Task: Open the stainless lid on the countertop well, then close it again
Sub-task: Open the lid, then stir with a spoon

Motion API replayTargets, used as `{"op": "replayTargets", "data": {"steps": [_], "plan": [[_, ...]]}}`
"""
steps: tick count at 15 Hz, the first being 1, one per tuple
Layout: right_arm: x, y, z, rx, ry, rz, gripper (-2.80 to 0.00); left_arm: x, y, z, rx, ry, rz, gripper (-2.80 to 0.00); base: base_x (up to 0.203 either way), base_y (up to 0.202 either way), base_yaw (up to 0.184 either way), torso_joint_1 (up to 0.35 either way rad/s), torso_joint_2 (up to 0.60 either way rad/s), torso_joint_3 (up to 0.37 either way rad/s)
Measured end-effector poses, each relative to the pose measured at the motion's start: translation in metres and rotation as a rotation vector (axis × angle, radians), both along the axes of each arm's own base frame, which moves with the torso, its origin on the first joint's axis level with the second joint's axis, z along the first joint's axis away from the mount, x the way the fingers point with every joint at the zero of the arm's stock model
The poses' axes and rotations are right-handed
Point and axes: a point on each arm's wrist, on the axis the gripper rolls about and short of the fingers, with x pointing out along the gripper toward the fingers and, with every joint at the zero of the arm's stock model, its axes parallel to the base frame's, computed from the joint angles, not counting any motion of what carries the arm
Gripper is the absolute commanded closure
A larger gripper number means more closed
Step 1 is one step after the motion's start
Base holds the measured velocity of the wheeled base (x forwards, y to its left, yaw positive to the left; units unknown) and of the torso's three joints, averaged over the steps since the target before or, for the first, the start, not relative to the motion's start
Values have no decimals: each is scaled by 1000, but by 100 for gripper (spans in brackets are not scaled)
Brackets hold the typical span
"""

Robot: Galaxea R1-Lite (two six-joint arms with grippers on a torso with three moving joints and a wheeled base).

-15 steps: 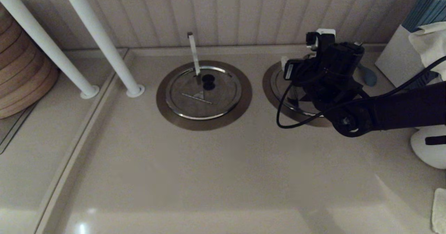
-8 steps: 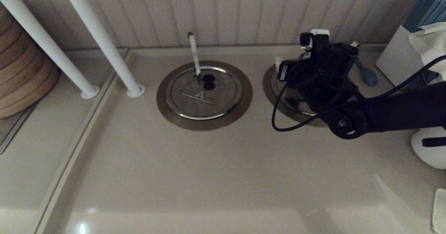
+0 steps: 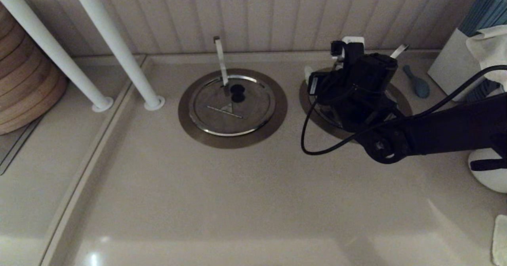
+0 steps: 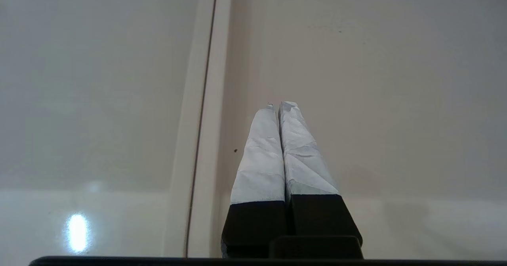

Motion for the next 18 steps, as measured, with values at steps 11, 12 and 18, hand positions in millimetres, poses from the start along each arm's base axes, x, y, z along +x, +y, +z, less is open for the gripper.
{"op": "replayTargets", "data": {"steps": [11,12,18], "plan": [[-24,38,-6,-36,-24,81,-280,0,0,0,0,0,0,0,0,0,0,0,0,0],[-27,41,-8,-39,-20,90,-280,0,0,0,0,0,0,0,0,0,0,0,0,0],[-43,56,-8,-35,-12,141,-280,0,0,0,0,0,0,0,0,0,0,0,0,0]]}}
